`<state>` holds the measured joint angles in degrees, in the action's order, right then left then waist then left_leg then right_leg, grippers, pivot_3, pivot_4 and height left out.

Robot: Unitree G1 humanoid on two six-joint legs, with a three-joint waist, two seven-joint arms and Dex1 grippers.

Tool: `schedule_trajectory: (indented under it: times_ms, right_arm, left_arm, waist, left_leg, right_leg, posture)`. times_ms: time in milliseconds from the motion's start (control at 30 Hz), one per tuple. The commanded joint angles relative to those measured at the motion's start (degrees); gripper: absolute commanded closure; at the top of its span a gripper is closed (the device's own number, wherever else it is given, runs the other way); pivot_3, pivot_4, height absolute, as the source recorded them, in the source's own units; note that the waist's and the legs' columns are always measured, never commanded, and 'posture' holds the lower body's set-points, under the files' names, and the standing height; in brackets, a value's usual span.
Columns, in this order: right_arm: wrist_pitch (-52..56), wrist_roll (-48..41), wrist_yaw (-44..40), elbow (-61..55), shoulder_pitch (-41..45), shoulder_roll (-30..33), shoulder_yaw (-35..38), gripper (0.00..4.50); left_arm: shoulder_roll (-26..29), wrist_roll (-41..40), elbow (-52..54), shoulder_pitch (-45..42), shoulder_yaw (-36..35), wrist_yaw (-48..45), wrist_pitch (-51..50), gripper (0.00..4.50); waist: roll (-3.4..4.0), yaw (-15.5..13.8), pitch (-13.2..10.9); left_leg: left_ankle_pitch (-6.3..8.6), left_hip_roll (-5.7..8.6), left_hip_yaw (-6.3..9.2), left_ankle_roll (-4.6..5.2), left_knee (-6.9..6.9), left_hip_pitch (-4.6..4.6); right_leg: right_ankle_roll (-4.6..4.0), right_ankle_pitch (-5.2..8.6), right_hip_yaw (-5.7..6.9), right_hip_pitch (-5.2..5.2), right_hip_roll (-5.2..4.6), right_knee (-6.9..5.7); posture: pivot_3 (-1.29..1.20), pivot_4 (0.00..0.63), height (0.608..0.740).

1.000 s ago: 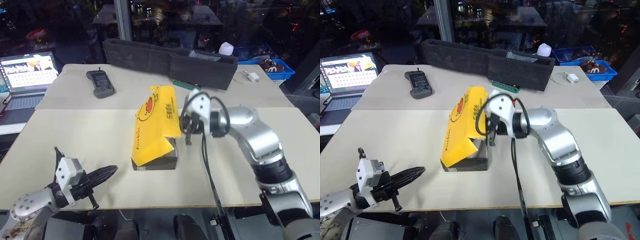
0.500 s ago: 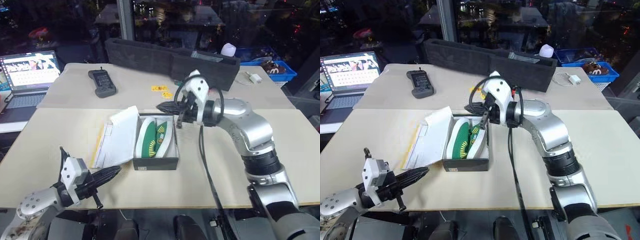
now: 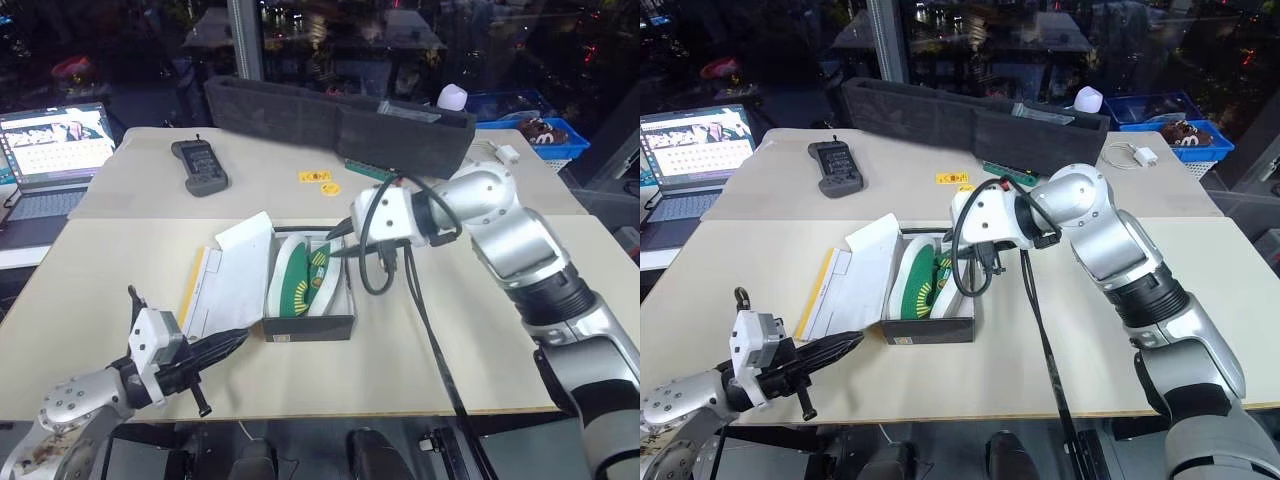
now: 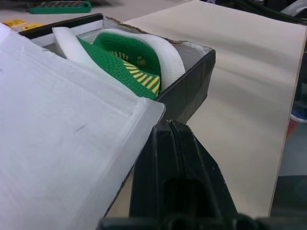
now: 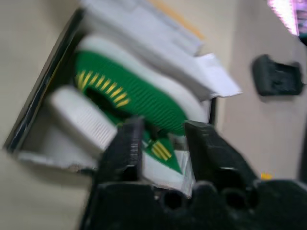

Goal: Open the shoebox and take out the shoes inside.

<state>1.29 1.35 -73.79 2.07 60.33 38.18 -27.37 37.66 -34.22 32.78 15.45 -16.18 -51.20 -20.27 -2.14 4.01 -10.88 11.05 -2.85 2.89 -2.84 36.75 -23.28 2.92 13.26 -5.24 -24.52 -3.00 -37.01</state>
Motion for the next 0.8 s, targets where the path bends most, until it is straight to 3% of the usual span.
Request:
schedule_trajectory:
  times_ms: [33, 467, 767, 800]
  right_arm:
    - [-10.34, 4.05, -2.94, 2.32, 2.65, 0.32, -1.51, 1.63]
    - [-34.44, 16.64, -2.83, 13.81, 6.83, -5.25, -8.9, 1.63]
    - [-38.74, 20.55, -1.01, 18.33, 6.02, -8.81, -10.38, 1.63]
    - [-38.8, 20.43, -0.93, 18.72, 6.14, -8.9, -10.19, 1.87]
  left_arm:
    - [0.05, -1.13, 0.58, -0.58, 0.43, 0.18, -0.18, 4.48]
    - [0.02, -1.71, 1.47, -1.72, 1.27, 1.93, -1.68, 4.48]
    - [-0.09, -2.22, 2.01, -2.27, 1.88, 3.48, -2.42, 4.48]
    - [-0.06, -2.24, 2.02, -2.2, 1.9, 3.56, -2.4, 4.48]
  waist:
    - [0.0, 0.02, 0.0]
    - [0.01, -0.02, -0.01]
    - [0.01, -0.04, -0.01]
    - [0.01, -0.04, -0.01]
  left_leg:
    - [0.0, 0.0, -0.01, 0.0, 0.0, 0.01]
    - [0.0, 0.0, 0.01, 0.0, 0.0, 0.07]
    - [-0.01, 0.0, 0.04, 0.0, 0.0, 0.15]
    - [-0.01, 0.0, 0.04, 0.0, 0.0, 0.16]
  right_leg:
    - [0.0, 0.0, -0.01, 0.0, 0.0, 0.0]
    - [-0.02, -0.02, 0.0, 0.04, 0.0, -0.04]
    - [-0.03, -0.03, 0.01, 0.13, 0.0, -0.08]
    - [-0.03, -0.03, 0.01, 0.14, 0.0, -0.08]
  posture:
    - [0.0, 0.15, 0.715]
    - [0.0, 0.15, 0.715]
    - [0.0, 0.15, 0.715]
    - [0.0, 0.15, 0.715]
